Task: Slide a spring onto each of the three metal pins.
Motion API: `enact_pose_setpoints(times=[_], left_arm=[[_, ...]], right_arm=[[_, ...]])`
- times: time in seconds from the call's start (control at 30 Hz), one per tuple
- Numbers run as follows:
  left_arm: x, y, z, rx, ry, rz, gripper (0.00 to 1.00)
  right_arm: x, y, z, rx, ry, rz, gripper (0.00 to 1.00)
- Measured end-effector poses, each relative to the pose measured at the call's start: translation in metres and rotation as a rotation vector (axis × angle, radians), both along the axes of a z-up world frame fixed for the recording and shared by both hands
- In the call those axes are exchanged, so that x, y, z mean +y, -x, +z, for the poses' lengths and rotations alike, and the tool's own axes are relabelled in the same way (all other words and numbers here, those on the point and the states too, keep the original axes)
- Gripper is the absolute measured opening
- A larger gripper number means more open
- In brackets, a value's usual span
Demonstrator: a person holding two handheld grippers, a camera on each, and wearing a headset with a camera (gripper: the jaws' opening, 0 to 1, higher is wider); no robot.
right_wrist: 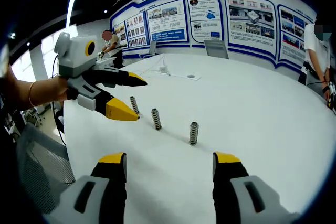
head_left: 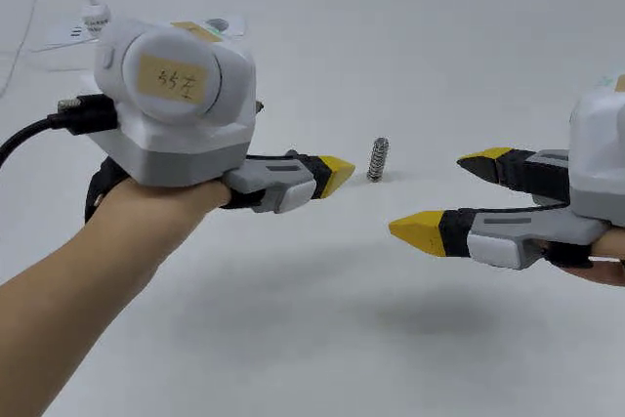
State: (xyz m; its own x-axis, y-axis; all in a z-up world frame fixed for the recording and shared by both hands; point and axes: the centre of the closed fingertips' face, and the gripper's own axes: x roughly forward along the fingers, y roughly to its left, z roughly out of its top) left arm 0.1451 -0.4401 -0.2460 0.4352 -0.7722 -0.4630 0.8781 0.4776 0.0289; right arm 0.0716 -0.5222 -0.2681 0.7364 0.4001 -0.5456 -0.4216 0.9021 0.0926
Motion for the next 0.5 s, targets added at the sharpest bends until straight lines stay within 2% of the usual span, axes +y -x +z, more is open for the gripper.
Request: enact_pose_setpoints(times=[0.2, 0.37, 0.5], left_arm=[[0.019, 0.001, 0.001, 0.012, 0.007, 0.043, 0.75], [0.035, 0.002, 0.005, 0.027, 0.030, 0.070, 0.77], [0.047, 0.004, 0.006, 0.033, 0.025, 0.092, 0.80]], right_arm=[[0.004, 0.002, 0.001, 0.009, -0.005, 0.004, 0.70], [0.006, 0.002, 0.004, 0.007, -0.003, 0.006, 0.72], [0.007, 0.001, 0.005, 0.011, -0.004, 0.001, 0.74]])
